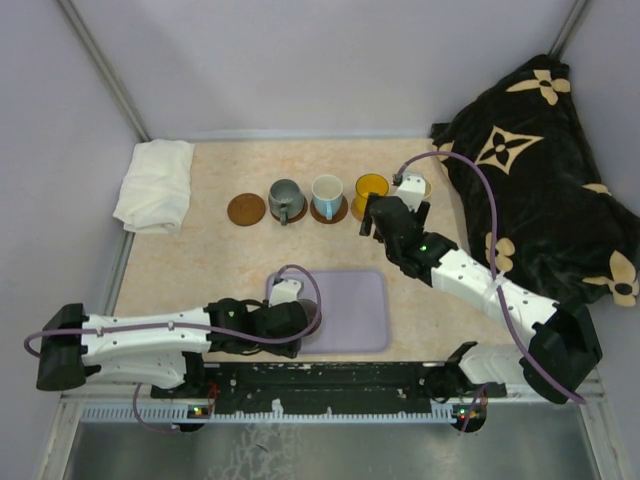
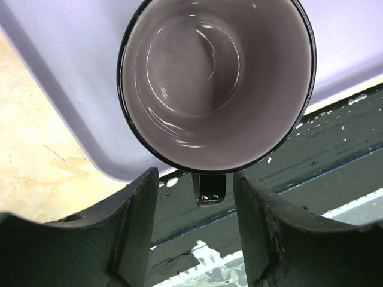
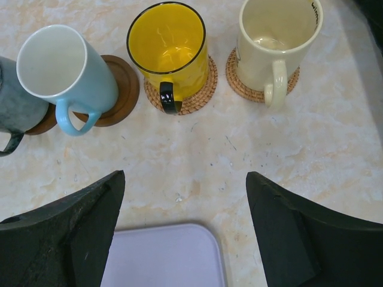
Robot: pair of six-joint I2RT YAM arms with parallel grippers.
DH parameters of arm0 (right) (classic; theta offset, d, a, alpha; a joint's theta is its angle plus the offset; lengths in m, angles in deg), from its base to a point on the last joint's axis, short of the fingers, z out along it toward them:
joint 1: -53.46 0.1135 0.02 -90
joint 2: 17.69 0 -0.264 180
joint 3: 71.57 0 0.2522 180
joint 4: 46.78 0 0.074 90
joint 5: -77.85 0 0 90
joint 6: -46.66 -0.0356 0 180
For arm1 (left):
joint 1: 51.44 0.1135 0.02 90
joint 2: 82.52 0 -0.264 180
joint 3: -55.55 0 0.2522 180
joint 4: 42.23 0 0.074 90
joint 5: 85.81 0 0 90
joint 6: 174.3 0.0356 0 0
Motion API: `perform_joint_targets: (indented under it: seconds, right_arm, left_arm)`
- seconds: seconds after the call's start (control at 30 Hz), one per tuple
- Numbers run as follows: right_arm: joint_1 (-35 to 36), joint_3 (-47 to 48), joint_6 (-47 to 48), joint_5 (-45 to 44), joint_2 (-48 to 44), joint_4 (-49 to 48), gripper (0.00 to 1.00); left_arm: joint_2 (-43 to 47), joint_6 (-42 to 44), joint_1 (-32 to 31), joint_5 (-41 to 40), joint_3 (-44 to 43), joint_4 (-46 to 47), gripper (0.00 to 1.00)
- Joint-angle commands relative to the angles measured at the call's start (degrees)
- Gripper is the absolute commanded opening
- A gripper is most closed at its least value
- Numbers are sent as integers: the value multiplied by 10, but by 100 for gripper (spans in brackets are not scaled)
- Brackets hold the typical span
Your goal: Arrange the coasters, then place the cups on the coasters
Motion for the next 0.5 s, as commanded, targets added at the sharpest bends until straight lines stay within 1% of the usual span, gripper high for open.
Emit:
perform_joint_targets:
  seconds: [0.0, 0.1, 0.2, 0.33, 0.47]
  right_arm:
    - [-7, 5, -10, -4, -16, -10, 82]
    - [-7, 3, -11, -2, -17, -11, 82]
    - [-7, 3, -11, -2, -16, -10, 82]
    - [-7, 2, -11, -2, -16, -11, 82]
    - [-7, 1, -11, 0, -15, -11, 82]
  left_arm:
    - [-14, 9, -4, -10, 1, 20, 58]
    - [-25, 13, -4, -18, 0, 23, 56]
    - [-33, 16, -4, -22, 2, 29, 52]
    - [-42, 16, -4, -26, 2, 31, 43]
    - [-48, 16, -4, -25, 1, 32, 27]
